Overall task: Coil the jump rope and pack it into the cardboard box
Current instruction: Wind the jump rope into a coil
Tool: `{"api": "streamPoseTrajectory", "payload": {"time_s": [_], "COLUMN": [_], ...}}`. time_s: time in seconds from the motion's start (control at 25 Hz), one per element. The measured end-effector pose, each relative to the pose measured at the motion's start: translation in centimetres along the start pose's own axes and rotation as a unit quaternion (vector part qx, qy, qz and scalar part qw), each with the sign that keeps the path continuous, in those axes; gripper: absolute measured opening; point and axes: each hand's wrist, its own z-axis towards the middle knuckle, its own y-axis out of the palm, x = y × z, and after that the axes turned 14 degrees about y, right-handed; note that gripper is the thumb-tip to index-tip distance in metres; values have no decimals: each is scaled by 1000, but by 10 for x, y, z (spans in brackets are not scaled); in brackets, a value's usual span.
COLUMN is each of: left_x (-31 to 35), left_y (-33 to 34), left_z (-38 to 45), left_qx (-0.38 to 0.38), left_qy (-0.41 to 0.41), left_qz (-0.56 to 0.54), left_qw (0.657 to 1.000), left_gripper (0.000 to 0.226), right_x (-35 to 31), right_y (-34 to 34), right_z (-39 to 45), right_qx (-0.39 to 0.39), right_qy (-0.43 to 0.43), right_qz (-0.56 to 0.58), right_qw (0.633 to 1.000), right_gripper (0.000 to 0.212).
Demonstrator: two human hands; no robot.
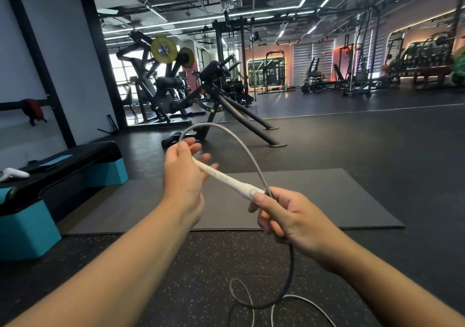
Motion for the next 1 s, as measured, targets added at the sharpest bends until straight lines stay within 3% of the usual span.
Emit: {"api": "streamPoseTrajectory", "payload": {"time_s": [0.04, 0.08, 0.12, 0.16, 0.2, 0.24, 0.28, 0.32, 0.36, 0.48, 0.6, 0.72, 0.76, 0.92, 1.0], "left_x": [1, 4, 13, 23, 33, 37, 38, 37, 35, 32, 29, 20, 19, 24, 21], "left_y": [-10, -19, -22, -19, -11, 1, 12, 18, 22, 24, 25, 21, 17, -1, -5], "left_z": [0, 0, -2, -5, -9, -12, -14, -12, -8, 2, -4, -11, -9, 9, 16], "left_qx": [-16, -56, -132, -239, -362, -467, -547, -601, -634, -676, -678, -664, -646, -488, -371], "left_qy": [68, 179, 317, 421, 455, 427, 362, 300, 261, 194, 132, 144, 139, 7, -19], "left_qz": [126, 239, 325, 391, 446, 500, 538, 546, 530, 469, 455, 455, 437, 208, 76], "left_qw": [990, 953, 881, 783, 681, 591, 529, 500, 498, 534, 563, 576, 610, 848, 925], "left_gripper": [26, 37, 40, 36, 33, 38, 43, 47, 48, 43, 42, 47, 46, 47, 48], "right_x": [0, -2, -4, -7, -9, -11, -14, -15, -17, -14, -9, -7, -7, 5, 13], "right_y": [-2, -5, -9, -13, -17, -20, -23, -25, -27, -37, -43, -46, -49, -78, -87], "right_z": [1, 2, 1, 2, 2, 2, 1, 1, 1, 0, -1, -2, -2, -11, -14], "right_qx": [8, 16, 22, 29, 36, 41, 43, 41, 42, 50, 54, 56, 61, 60, 48], "right_qy": [-3, -10, -17, -30, -48, -68, -89, -104, -109, -106, -94, -83, -75, 4, 39], "right_qz": [-22, -56, -97, -141, -181, -212, -236, -253, -266, -252, -226, -169, -132, -5, -10], "right_qw": [1000, 998, 995, 989, 982, 974, 967, 961, 957, 960, 968, 980, 987, 998, 998], "right_gripper": [37, 38, 39, 39, 37, 34, 30, 29, 34, 48, 37, 30, 29, 40, 43]}}
